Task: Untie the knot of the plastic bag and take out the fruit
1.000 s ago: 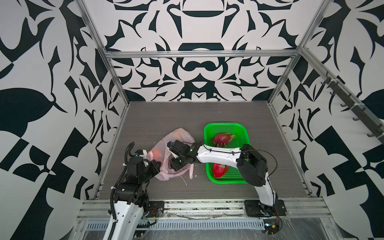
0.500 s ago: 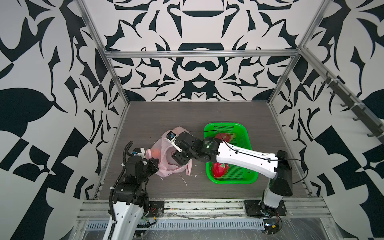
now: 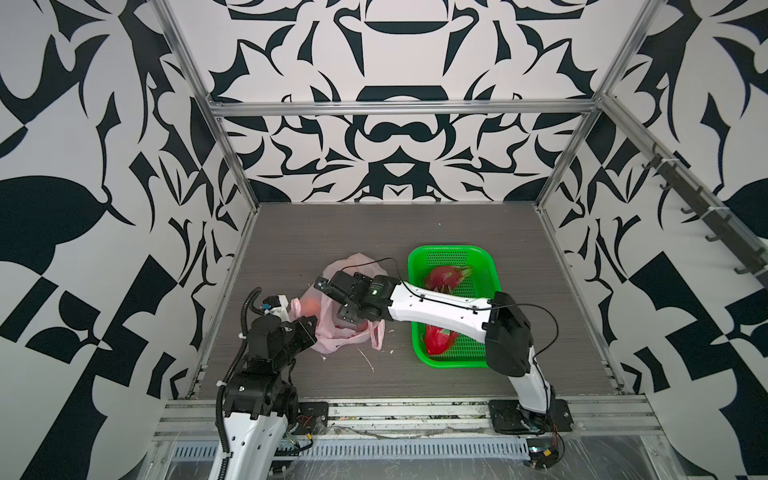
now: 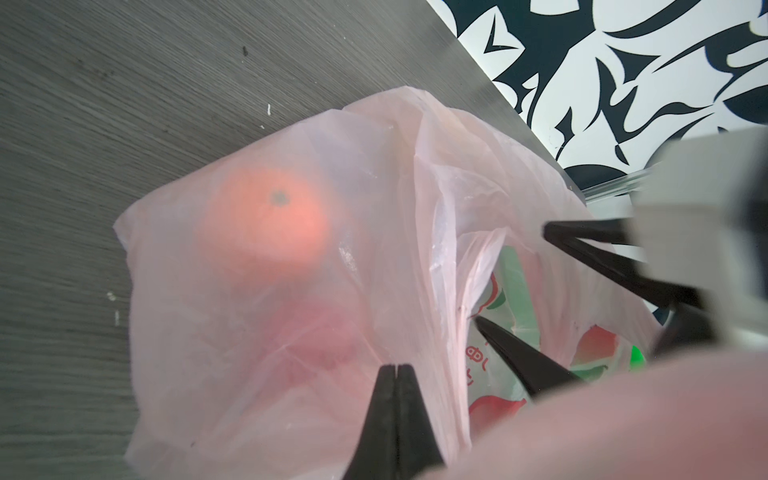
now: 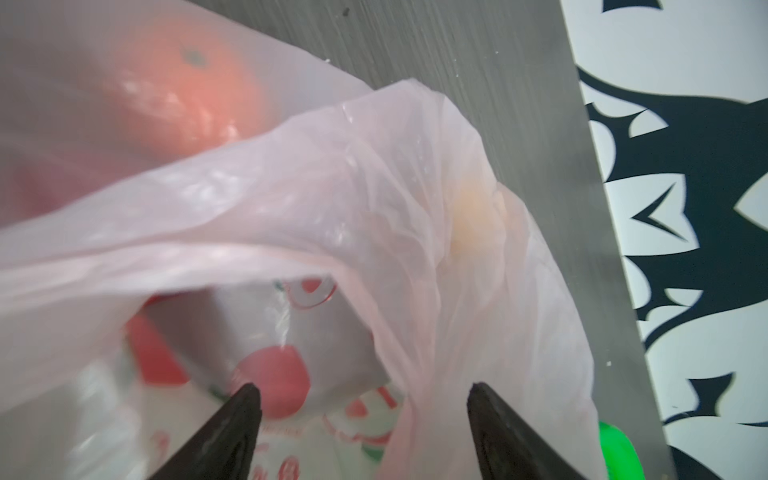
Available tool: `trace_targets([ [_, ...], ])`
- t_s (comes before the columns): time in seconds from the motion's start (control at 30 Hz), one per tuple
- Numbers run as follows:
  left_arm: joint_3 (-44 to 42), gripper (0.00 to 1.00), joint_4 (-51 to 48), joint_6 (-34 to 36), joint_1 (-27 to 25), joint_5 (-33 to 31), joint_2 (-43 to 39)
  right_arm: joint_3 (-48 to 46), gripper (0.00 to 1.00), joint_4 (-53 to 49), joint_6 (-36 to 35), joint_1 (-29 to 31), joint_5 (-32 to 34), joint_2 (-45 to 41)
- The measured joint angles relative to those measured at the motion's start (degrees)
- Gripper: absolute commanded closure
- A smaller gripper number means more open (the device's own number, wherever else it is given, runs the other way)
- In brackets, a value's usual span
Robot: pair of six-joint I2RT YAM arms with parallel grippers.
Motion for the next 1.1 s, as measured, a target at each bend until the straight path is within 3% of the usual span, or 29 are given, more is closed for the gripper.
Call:
trace_targets([
  [0.1, 0.0, 1.0, 0.22, -0.02, 0.0, 0.0, -0.31, 0.09, 0.25, 5.84, -2.16, -0.31, 3.34, 2.8],
  [0.2, -0.04, 1.0, 1.49, -0.2, 0.0, 0.0, -0.2, 3.87, 0.37, 9.97, -3.76, -0.61, 5.38, 6.95],
  [0.33, -0.07, 1.0, 5.16, -0.5, 0.0, -0.2, 1.27, 10.62, 0.68, 14.21, -5.42, -1.16, 6.16, 11.74],
  [0.47, 0.0, 1.0, 9.14, -0.57, 0.0, -1.03, 4.44, 12.15, 0.83, 16.68, -7.21, -1.6, 5.9, 11.91],
  [0.67, 2.4, 1.0, 13.49, 0.66, 0.0, -3.56, 9.22, 11.02, 0.95, 18.45, -8.26, -1.99, 4.52, 9.51],
  [0.87, 9.42, 1.0, 16.59, 3.61, 0.0, -6.29, 14.34, 6.93, 1.0, 20.2, -8.57, -1.99, 3.34, 2.82],
  [1.1, 16.72, 1.0, 18.86, 7.89, 0.0, -8.0, 18.64, 1.75, 1.0, 23.12, -8.0, -1.99, 2.78, -4.26],
])
